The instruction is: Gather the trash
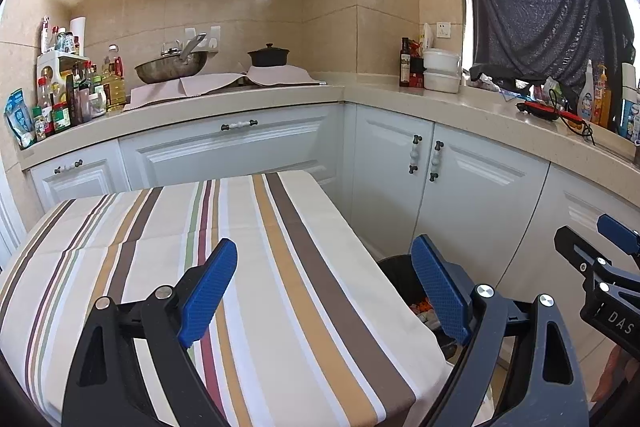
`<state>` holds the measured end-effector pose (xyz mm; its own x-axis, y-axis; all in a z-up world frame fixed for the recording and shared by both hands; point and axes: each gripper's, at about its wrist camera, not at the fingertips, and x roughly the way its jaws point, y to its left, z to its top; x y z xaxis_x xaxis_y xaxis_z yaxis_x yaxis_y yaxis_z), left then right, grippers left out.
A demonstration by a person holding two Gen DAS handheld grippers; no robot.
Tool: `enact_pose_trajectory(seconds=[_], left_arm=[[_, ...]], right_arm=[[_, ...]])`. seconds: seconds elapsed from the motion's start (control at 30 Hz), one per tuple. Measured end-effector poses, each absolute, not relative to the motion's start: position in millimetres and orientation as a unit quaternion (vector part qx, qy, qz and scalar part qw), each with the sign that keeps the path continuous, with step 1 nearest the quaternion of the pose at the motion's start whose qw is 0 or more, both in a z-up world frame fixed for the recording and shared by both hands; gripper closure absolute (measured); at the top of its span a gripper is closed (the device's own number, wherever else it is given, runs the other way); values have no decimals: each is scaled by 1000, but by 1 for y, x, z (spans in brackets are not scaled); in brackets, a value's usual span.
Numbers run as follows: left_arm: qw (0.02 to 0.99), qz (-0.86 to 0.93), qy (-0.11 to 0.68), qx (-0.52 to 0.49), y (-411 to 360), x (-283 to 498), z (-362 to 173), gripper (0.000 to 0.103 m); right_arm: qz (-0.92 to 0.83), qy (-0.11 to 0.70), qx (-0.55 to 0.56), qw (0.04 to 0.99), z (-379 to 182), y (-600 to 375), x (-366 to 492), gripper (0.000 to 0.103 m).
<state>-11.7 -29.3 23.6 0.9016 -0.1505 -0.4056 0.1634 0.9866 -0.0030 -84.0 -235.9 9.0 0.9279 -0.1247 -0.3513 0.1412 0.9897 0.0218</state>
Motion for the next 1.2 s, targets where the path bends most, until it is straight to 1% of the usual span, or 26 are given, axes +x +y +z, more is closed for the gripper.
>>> enact_pose_trajectory(seconds=[1.2], left_arm=[[972, -81, 222, 7, -27, -2, 15, 16]], right_arm=[[-70, 185, 23, 980, 5, -244, -79, 17]])
